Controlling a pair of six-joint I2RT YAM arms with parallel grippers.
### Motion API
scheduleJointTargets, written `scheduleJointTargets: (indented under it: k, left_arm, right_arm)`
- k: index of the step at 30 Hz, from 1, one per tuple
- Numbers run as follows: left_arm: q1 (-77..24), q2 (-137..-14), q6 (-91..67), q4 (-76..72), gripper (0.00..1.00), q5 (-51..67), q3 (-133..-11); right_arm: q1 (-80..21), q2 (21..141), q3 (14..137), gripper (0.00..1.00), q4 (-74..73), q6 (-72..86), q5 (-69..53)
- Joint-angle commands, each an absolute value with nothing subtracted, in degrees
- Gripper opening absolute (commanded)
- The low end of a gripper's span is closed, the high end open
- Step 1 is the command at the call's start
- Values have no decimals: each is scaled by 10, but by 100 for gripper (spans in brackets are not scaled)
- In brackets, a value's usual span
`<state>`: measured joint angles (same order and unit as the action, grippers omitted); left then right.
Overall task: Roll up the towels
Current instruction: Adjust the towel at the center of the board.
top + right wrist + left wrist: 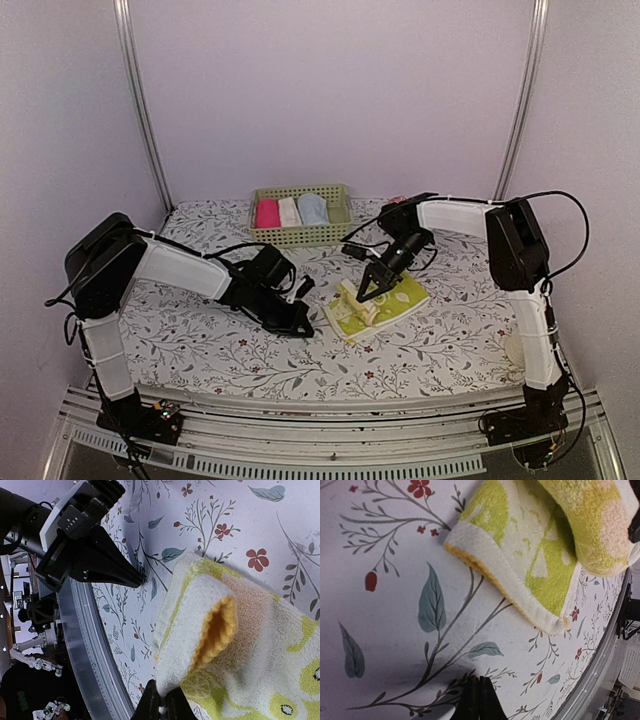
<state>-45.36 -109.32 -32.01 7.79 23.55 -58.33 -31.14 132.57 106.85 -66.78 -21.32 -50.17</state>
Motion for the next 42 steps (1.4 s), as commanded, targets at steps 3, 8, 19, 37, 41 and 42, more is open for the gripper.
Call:
scheduleJointTargets:
  k: [3, 8, 19, 37, 41, 42]
  left_arm:
    - [-452, -1103, -325, 80, 0, 230, -569]
    - [-452, -1101, -325, 80, 0, 228, -568]
    - [-453, -1098, -325, 79, 0, 225, -565]
    - [-452, -1098, -318, 83, 0, 224, -564]
    - [-453, -1100, -316, 85, 0, 226, -568]
    - [-453, -1100, -316, 86, 0, 224, -568]
  right_arm:
    - [-334, 1340, 1094, 9, -663, -207, -531]
    - [-343, 1364, 1092, 9, -665, -210, -531]
    - [-343, 1359, 1084, 10, -659, -212, -490]
    - [-222, 1210, 1041, 6, -667, -231, -378]
    - [-221, 1192, 1044, 6, -672, -241, -361]
    - [-219, 1187, 1047, 6, -673, -241, -353]
